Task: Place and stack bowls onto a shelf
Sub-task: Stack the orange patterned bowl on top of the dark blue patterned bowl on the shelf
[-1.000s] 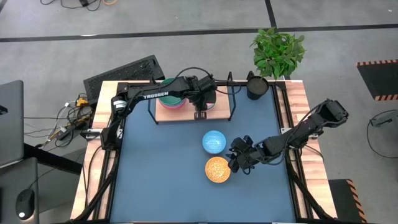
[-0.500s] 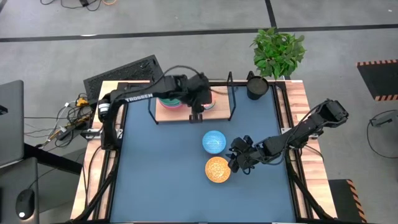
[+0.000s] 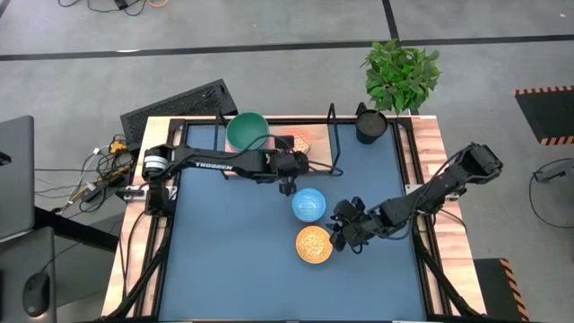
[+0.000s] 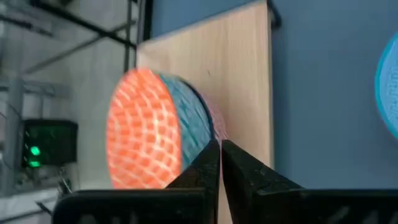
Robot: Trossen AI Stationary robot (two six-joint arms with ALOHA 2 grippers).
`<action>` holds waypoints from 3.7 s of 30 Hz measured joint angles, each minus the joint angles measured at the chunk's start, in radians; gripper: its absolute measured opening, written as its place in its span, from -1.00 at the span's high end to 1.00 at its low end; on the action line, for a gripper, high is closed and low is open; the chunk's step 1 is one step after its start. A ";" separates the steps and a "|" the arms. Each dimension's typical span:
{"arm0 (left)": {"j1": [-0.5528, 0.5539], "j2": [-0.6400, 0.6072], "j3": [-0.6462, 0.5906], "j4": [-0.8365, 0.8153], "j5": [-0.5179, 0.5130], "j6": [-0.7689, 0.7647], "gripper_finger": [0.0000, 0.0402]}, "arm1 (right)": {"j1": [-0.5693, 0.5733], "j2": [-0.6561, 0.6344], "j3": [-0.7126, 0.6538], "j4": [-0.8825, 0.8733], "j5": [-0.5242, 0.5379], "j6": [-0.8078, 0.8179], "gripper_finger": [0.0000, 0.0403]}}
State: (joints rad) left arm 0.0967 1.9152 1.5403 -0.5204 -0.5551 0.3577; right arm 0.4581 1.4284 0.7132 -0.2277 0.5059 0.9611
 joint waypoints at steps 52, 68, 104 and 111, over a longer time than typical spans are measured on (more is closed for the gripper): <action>-0.024 -0.166 -0.062 0.226 -0.020 0.046 0.94 | 0.004 0.000 0.000 0.004 0.046 0.008 0.12; 0.141 0.015 -0.063 0.489 0.197 0.156 1.00 | 0.004 0.000 0.000 -0.007 0.047 0.002 0.12; 0.195 0.018 -0.108 0.561 0.263 0.196 1.00 | 0.004 0.000 0.000 -0.029 0.049 -0.002 0.12; 0.195 0.018 -0.108 0.556 0.278 0.199 1.00 | 0.004 0.000 0.000 -0.029 0.049 -0.003 0.12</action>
State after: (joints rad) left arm 0.2920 1.9327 1.4322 0.0358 -0.2771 0.5565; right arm 0.4625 1.4284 0.7132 -0.2565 0.5549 0.9585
